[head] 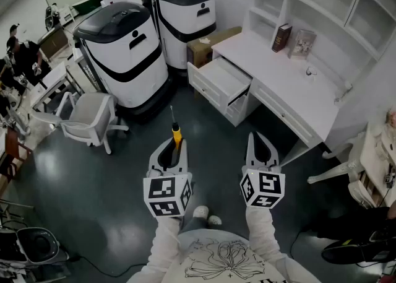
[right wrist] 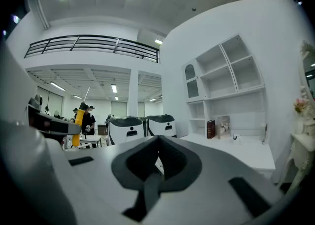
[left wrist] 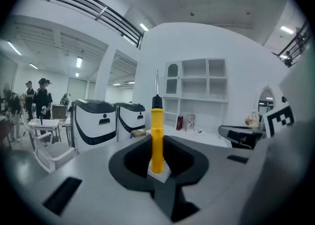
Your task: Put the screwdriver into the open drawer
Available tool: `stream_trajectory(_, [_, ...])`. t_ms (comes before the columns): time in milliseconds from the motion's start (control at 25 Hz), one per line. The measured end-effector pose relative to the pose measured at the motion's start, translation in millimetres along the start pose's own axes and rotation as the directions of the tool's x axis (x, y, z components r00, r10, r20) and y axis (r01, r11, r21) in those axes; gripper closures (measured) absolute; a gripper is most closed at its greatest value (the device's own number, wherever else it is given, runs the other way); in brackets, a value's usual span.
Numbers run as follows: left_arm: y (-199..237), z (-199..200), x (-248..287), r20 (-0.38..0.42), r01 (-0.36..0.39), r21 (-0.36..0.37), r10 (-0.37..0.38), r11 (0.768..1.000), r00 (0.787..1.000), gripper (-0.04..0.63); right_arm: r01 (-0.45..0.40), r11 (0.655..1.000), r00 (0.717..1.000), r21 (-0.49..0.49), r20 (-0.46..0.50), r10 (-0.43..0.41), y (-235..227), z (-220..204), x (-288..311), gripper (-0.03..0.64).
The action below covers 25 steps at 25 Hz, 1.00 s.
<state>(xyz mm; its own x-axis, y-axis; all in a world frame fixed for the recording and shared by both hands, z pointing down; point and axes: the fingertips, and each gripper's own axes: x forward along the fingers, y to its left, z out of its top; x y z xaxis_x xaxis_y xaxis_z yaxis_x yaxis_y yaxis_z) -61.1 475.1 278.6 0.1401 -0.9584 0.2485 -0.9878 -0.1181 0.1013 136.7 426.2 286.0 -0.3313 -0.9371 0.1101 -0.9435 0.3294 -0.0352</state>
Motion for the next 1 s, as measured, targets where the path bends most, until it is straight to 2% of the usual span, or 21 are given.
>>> stream_trajectory(480, [10.2, 0.8, 16.2, 0.0, 0.007, -0.001, -0.007, 1.0, 1.0, 0.531, 0.004, 1.0, 1.0, 0.012, -0.009, -0.003, 2.1, -5.5, 19.7, 0.614])
stream_trajectory(1000, [45.5, 0.5, 41.8, -0.005, 0.03, 0.009, -0.03, 0.999, 1.0, 0.531, 0.028, 0.999, 1.0, 0.031, -0.013, -0.028, 20.6, -17.0, 52.1, 0.612])
